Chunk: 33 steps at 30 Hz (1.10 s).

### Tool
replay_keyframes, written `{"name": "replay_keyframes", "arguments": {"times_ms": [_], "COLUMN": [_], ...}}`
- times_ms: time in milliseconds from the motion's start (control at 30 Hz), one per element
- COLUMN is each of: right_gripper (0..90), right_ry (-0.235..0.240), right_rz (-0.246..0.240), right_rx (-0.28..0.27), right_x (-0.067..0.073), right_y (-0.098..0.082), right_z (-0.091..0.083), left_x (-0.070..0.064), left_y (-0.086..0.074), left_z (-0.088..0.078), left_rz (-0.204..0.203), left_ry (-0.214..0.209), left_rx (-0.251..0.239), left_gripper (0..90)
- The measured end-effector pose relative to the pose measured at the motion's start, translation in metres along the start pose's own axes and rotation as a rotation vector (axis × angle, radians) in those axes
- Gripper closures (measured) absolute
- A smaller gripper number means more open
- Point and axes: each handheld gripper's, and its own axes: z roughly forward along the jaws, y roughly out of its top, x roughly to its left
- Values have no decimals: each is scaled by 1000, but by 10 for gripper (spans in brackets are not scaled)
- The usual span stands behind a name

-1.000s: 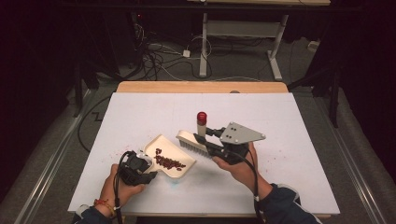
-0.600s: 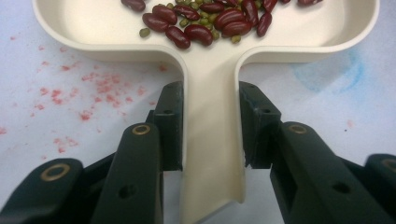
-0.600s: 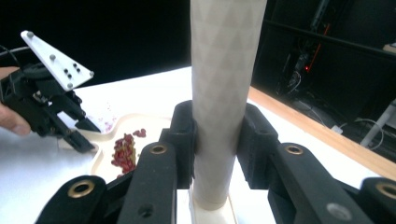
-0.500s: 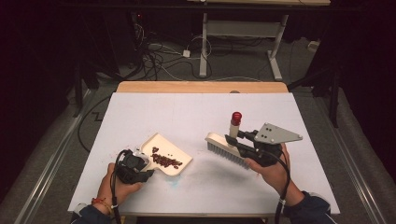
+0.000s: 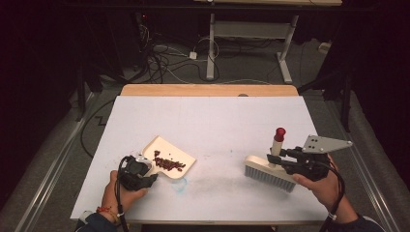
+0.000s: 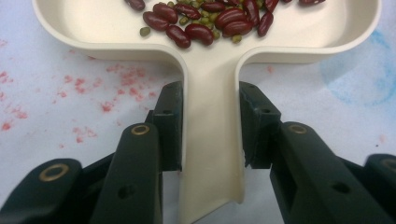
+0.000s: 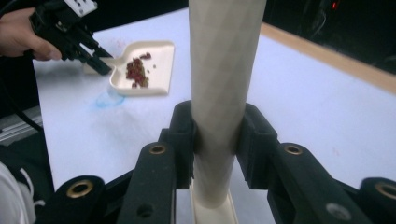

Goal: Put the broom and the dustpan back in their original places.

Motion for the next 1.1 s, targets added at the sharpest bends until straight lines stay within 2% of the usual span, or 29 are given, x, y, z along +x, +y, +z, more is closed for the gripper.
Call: {"name": "replay_keyframes", "arguments": {"times_ms": [133, 267, 333, 367, 467, 533, 567, 600, 667, 767, 833, 900, 967, 1000, 1100], "right_gripper": [705, 704, 702, 698, 679, 665, 657, 650, 640, 622, 605, 598, 580, 576, 570], "right_ry": [-25, -25, -29, -29, -28, -30, -42, -54, -56, -76, -117, -130, -164, -177, -188], "right_rz": [44, 72, 67, 75, 87, 97, 101, 107, 117, 147, 168, 173, 187, 189, 209], "right_rx": [32, 51, 57, 65, 88, 98, 103, 112, 119, 137, 157, 177, 200, 211, 221], "right_x": [-7, -15, -23, -27, -42, -51, -55, -59, -65, -76, -83, -90, -96, -99, -106], "right_y": [-2, -1, 1, 2, 7, 9, 10, 10, 11, 12, 12, 12, 11, 11, 8], "right_z": [-4, 0, 4, 6, 14, 19, 21, 24, 30, 40, 49, 58, 66, 71, 83], "left_x": [1, 0, -4, -8, -17, -22, -25, -29, -37, -41, -40, -40, -39, -39, -38], "left_y": [-1, 1, 3, 4, 4, 3, 2, 2, 1, 2, 1, -1, -4, -5, -12], "left_z": [0, 3, 4, 5, 6, 5, 4, 4, 3, 2, 0, 0, -2, -5, -14], "left_rz": [-46, -88, -105, -97, -104, -105, -96, -74, -37, 8, 11, 34, 83, 115, 155], "left_ry": [26, 35, 38, 40, 19, -33, -61, -71, -64, -53, -63, -66, -37, -17, -18], "left_rx": [-13, -25, -27, -25, -35, -47, -52, -55, -54, -43, -62, -74, -107, -140, -251], "left_gripper": [629, 626, 577, 538, 476, 469, 461, 460, 436, 411, 412, 391, 344, 331, 319]}}
